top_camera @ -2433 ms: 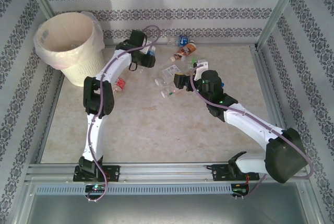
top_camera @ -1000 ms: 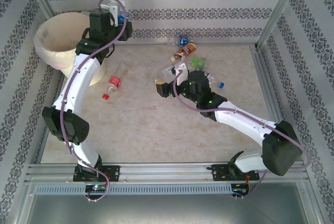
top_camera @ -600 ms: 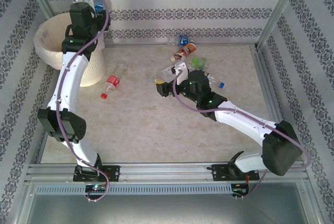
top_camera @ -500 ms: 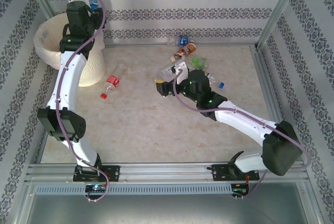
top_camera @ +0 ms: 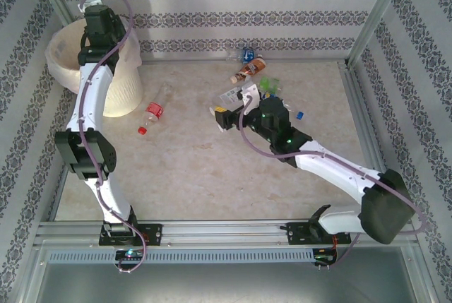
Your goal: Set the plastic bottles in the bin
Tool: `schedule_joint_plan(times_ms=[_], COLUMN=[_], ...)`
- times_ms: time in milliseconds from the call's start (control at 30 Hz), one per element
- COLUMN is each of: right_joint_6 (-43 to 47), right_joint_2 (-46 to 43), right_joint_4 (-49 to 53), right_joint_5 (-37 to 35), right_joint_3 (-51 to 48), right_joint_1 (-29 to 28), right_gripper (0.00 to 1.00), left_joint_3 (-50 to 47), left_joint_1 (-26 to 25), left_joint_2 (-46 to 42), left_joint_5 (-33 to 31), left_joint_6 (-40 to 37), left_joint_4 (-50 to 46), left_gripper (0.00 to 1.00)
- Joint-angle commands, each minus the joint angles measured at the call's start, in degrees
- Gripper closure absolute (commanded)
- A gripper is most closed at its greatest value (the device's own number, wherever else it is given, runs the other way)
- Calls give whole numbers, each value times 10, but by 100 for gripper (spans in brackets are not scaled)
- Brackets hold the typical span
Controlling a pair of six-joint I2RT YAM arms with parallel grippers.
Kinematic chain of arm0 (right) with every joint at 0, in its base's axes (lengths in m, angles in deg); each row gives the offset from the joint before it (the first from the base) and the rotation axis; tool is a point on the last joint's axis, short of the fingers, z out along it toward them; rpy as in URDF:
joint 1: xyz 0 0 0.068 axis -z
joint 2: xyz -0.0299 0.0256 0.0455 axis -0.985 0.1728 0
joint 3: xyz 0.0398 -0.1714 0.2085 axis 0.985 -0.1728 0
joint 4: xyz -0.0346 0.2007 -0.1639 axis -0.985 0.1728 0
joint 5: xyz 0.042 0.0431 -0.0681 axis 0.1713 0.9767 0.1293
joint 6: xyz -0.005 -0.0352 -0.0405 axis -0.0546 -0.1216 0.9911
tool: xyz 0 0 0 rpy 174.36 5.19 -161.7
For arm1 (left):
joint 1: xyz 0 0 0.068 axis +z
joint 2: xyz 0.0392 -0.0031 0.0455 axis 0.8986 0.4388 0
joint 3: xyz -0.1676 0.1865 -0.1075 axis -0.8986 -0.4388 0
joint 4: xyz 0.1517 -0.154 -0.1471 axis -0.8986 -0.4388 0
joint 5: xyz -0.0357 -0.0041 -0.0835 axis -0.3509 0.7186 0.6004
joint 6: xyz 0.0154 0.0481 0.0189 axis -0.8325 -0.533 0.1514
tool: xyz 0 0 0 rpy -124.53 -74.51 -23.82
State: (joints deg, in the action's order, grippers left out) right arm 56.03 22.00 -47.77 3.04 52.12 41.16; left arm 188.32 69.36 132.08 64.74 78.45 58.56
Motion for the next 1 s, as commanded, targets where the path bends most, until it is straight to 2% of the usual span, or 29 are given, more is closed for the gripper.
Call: schedule_joint_plan(times_ms=[0,167,633,867,967], right_joint_6=[16,15,-1,-6,-8], right_joint_2=[-32,-46,-40,-40,-37], right_joint_4=[-40,-40,-39,-37,-36], right_joint_5=[-36,-53,-56,-57,-56], right_joint_3=[-21,-35,-32,-34,-35], right_joint_1=[-5,-1,4,7,8], right_gripper=[2,2,2,2,2], left_joint_3=[24,40,63,73,94], left_joint_1=[4,10,9,9,10], left_joint_2=[15,48,87,94,102], left_joint_5=[-34,-36,87,139,136], left_joint_6=[24,46,121,135,132], left_joint_4=[-8,-38,-71,-64,-85], left_gripper=[45,45,45,40,36])
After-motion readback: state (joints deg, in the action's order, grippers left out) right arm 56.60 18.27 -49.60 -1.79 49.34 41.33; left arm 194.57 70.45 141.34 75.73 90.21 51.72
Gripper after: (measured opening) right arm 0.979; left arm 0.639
